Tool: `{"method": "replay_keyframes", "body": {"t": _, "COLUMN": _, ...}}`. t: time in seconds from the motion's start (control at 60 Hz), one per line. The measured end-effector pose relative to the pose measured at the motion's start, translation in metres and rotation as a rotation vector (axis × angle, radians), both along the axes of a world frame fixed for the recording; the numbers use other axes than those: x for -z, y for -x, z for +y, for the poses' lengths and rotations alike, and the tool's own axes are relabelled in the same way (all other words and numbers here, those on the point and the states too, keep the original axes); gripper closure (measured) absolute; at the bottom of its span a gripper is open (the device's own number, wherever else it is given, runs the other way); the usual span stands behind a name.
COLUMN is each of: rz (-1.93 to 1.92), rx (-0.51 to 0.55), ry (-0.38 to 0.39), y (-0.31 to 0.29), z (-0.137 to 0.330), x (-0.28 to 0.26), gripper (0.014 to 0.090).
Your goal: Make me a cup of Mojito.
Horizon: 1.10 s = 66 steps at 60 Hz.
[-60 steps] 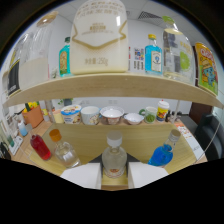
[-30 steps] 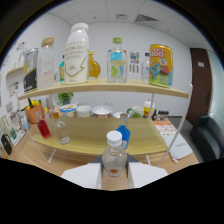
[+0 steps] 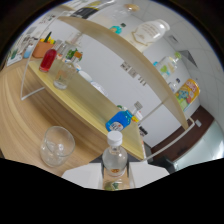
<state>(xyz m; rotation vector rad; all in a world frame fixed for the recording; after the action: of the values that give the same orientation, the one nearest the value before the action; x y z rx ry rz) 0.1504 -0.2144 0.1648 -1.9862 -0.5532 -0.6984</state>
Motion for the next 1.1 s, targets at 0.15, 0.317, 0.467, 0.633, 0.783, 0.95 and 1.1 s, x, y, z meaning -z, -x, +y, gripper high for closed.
{"method": "replay_keyframes", "body": {"t": 0.15, "rz": -0.383, "rx": -0.112, "ry": 0.048, "y": 0.006, "z": 0.012, "x": -0.009, "gripper": 0.0703}}
{"method": "replay_keyframes", "body": {"t": 0.317, "rz": -0.751, "rx": -0.226, "ry": 0.057, "y": 0.013, "z": 0.027, "x": -0.026, "gripper": 0.0702}}
{"method": "replay_keyframes", "body": {"t": 0.467, "rz": -1.018, "rx": -0.331, "ry": 0.098, "y": 0.028, "z": 0.03, "x": -0.031, "gripper": 0.0704}}
{"method": "replay_keyframes", "body": {"t": 0.633, "rz": -1.289, "rx": -0.388, "ry": 0.15, "y": 0.028, "z": 0.033, "x": -0.039, "gripper": 0.0703}}
{"method": "replay_keyframes", "body": {"t": 0.783, "rz": -1.414, "rx": -0.455, "ry": 0.146, "y": 0.041, "z": 0.029, "x": -0.039, "gripper": 0.0704}}
{"method": "replay_keyframes", "body": {"t": 0.95, "rz": -1.358, "rx": -0.444, "ry": 0.15, "y": 0.04, "z": 0.022, "x": -0.037, "gripper": 0.0703}}
{"method": "replay_keyframes", "body": {"t": 1.1, "rz": -1.188, "rx": -0.423, "ry": 0.086, "y": 0.039, "z": 0.019, "x": -0.05, "gripper": 0.0701}}
